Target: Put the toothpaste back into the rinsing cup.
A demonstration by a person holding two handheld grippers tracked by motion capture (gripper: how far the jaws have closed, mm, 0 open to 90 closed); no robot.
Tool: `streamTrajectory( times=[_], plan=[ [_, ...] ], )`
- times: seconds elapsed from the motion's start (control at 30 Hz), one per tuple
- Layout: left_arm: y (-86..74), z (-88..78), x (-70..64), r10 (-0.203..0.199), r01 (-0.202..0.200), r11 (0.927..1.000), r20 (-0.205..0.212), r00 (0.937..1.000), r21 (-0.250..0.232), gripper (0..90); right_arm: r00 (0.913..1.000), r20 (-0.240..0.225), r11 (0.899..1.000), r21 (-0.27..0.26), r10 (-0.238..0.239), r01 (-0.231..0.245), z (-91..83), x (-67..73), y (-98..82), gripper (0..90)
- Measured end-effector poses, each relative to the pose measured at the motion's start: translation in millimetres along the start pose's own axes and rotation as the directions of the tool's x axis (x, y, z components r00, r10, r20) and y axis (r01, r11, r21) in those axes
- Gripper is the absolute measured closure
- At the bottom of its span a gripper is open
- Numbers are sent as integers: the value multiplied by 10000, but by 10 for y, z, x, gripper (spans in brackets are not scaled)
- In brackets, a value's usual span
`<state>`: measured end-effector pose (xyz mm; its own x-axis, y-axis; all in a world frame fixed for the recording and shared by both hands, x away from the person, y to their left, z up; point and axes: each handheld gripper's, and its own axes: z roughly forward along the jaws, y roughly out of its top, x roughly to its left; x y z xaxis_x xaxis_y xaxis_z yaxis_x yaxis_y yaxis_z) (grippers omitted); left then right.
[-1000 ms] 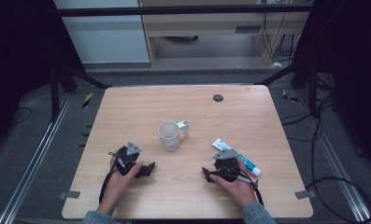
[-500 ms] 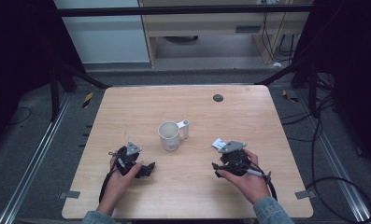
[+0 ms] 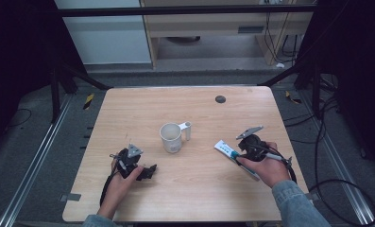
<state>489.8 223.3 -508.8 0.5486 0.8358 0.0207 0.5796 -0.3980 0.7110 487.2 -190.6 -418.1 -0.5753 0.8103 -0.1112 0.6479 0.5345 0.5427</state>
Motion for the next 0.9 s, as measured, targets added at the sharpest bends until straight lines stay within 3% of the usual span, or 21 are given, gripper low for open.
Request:
streamTrajectory(
  times=[0.17, 0.37, 0.9],
  plan=[
    [-11, -8, -15, -158, 158, 9999, -115, 9998, -16, 0, 9997, -220, 9999, 91, 120, -118, 6, -70, 20, 493],
    [-10, -10, -8, -133, 133, 9999, -88, 9999, 5, 0, 9995, -286, 9996, 239, -132, 139, 19, -86, 155, 530],
    [-13, -12, -3, -78, 78, 10000, -40, 10000, -5, 0, 9985, -538, 9907, 1359, -50, 123, 359, -114, 223, 528]
  ],
)
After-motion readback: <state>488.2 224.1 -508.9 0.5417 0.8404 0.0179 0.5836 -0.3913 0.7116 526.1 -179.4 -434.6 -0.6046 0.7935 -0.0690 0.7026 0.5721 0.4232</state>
